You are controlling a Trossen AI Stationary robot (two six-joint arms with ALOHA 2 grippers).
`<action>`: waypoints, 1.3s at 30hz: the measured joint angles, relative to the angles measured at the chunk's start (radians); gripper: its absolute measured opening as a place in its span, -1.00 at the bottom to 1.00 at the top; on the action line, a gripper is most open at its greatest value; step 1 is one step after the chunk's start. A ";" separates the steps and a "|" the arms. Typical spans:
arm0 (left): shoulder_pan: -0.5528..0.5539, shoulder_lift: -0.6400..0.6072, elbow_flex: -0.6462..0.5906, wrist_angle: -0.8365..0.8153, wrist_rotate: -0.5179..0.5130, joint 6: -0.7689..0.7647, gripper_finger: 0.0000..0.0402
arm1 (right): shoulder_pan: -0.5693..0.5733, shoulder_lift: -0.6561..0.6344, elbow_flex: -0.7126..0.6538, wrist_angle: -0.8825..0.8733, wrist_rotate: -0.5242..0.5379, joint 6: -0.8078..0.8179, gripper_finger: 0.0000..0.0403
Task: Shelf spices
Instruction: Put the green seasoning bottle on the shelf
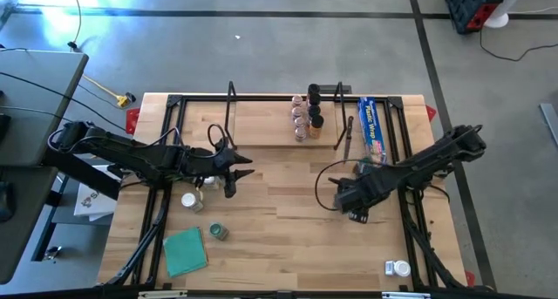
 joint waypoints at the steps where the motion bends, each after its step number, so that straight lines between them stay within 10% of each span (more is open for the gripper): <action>1: 0.000 0.000 0.000 0.000 0.009 0.000 -0.28 | -0.005 0.018 0.000 0.006 0.001 -0.002 0.64; 14: 0.000 0.000 0.000 -0.012 0.040 -0.020 -0.28 | -0.044 0.060 0.000 0.192 0.019 0.062 0.60; 25: 0.000 -0.002 0.000 -0.021 0.040 -0.027 -0.28 | -0.050 0.063 0.025 0.187 -0.008 0.140 -0.10; 39: 0.000 -0.138 0.000 -0.157 -0.014 -0.090 -0.28 | -0.396 0.312 0.791 0.162 0.026 -0.543 -0.10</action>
